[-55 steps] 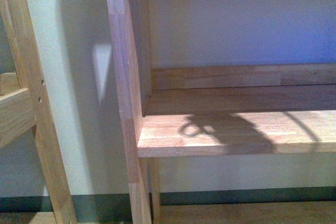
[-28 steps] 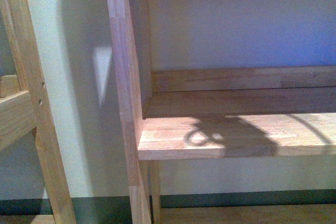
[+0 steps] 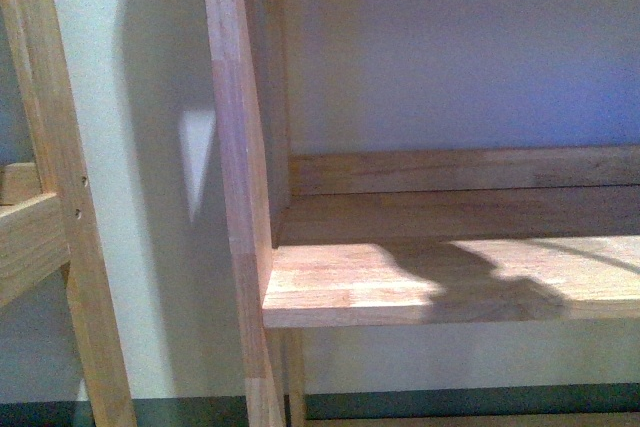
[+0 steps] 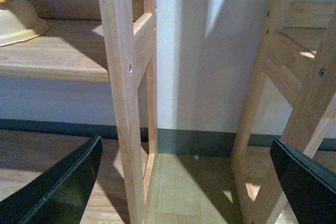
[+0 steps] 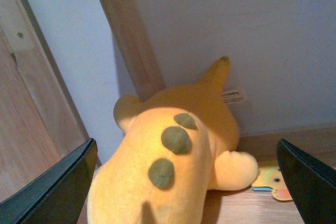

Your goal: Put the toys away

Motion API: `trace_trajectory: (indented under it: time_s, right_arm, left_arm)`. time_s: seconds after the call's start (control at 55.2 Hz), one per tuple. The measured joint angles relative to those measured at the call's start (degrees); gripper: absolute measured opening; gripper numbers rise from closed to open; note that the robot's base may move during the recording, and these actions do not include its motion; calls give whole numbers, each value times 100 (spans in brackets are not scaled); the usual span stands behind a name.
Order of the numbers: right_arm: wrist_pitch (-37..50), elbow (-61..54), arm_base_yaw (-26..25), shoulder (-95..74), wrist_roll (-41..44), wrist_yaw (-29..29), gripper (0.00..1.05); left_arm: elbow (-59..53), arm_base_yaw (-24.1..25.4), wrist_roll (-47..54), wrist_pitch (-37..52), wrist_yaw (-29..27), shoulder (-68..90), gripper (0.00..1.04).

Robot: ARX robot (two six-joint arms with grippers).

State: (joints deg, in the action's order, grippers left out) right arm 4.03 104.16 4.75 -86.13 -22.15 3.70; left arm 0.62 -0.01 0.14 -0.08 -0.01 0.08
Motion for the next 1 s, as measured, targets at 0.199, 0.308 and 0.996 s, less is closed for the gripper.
trace_trajectory:
  time_s: [0.199, 0.308, 0.996]
  right_arm:
    - [861, -1687, 155, 1137, 938, -116, 104]
    - [1290, -2719, 197, 1886, 1394, -138, 104]
    - [1097, -7729, -1005, 6645, 1943, 411, 104]
  left_arm:
    - [0, 0, 0, 0, 0, 0, 99]
    - [0, 0, 2, 0, 0, 0, 99]
    - [0, 0, 0, 0, 2, 0, 99]
